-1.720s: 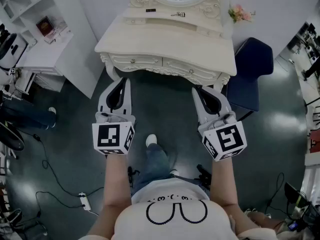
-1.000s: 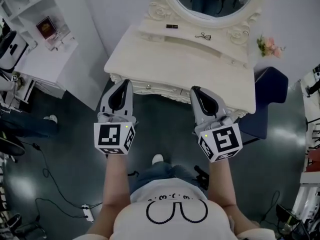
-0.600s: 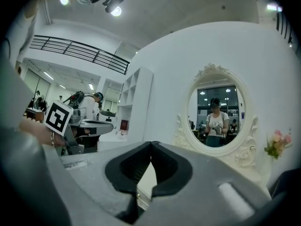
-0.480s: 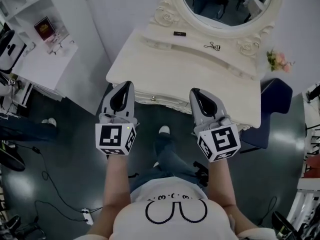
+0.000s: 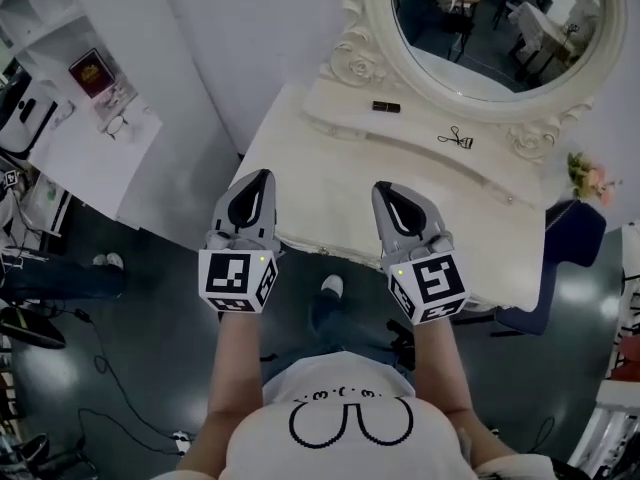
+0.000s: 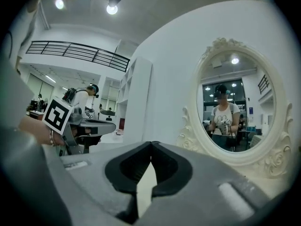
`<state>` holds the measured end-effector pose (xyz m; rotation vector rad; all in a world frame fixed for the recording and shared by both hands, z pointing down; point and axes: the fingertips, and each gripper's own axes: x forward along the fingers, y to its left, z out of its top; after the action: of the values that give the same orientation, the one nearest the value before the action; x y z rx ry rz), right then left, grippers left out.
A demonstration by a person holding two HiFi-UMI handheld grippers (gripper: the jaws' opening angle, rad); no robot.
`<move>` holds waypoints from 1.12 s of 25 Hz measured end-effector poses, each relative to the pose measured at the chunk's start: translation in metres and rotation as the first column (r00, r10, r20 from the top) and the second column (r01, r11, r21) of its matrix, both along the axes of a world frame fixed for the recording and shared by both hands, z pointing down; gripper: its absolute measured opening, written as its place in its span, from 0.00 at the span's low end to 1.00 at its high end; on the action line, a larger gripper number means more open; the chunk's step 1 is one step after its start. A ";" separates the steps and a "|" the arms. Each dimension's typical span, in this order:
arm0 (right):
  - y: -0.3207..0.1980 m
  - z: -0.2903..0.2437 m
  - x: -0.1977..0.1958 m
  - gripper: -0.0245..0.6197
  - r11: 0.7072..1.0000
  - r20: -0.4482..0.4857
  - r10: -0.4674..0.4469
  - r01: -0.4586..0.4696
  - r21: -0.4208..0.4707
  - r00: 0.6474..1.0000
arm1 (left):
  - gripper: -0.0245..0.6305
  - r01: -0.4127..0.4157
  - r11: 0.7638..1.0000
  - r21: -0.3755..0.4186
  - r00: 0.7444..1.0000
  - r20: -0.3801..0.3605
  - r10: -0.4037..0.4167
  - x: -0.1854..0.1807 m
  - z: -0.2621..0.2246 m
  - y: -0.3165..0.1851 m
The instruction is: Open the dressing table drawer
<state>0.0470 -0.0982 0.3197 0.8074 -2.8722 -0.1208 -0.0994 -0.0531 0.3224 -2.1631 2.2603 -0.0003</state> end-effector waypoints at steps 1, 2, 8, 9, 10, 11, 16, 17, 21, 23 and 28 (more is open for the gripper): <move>-0.014 0.001 -0.009 0.04 1.000 -0.001 0.001 -0.001 -0.005 1.000 | 0.04 -0.002 1.000 -0.006 1.000 0.000 0.002 -0.008 0.001 -0.015; -0.029 0.003 -0.018 0.04 1.000 -0.002 0.003 -0.003 -0.010 1.000 | 0.04 -0.004 1.000 -0.012 1.000 -0.001 0.004 -0.016 0.001 -0.030; -0.110 0.030 -0.059 0.04 0.998 -0.031 0.033 -0.035 -0.051 0.999 | 0.04 -0.005 0.999 -0.042 1.000 -0.016 0.004 -0.059 0.016 -0.114; -0.122 0.036 -0.062 0.04 0.997 -0.040 0.043 -0.045 -0.058 0.998 | 0.04 -0.008 0.999 -0.048 1.000 -0.018 0.007 -0.063 0.020 -0.126; -0.134 0.041 -0.065 0.04 0.996 -0.046 0.052 -0.054 -0.064 0.998 | 0.04 -0.012 0.998 -0.054 1.000 -0.019 0.011 -0.067 0.023 -0.137; -0.144 0.045 -0.068 0.04 0.996 -0.049 0.060 -0.064 -0.068 0.997 | 0.04 -0.017 0.998 -0.059 1.000 -0.018 0.016 -0.069 0.026 -0.147; -0.176 0.055 -0.070 0.04 0.988 -0.053 0.129 -0.133 -0.082 0.990 | 0.04 -0.061 0.994 -0.085 0.998 -0.025 0.059 -0.077 0.040 -0.181; -0.180 0.057 -0.070 0.04 0.985 -0.059 0.143 -0.148 -0.085 0.988 | 0.04 -0.072 0.994 -0.087 0.997 -0.030 0.070 -0.079 0.042 -0.186; -0.191 0.068 -0.076 0.22 0.973 -0.081 0.179 -0.189 -0.133 0.980 | 0.04 -0.124 0.987 -0.100 0.991 -0.057 0.119 -0.090 0.053 -0.206; -0.195 0.075 -0.077 0.39 0.958 -0.082 0.222 -0.233 -0.164 0.972 | 0.04 -0.158 0.981 -0.110 0.986 -0.076 0.151 -0.095 0.059 -0.217; -0.201 0.105 -0.088 0.46 0.901 -0.075 0.328 -0.336 -0.276 0.942 | 0.04 -0.255 0.957 -0.141 0.965 -0.098 0.243 -0.104 0.074 -0.236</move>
<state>-0.0411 -0.2988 0.4245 1.2010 -2.5905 0.3136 -0.2031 -0.2893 0.3968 -2.5579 2.0705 -0.0898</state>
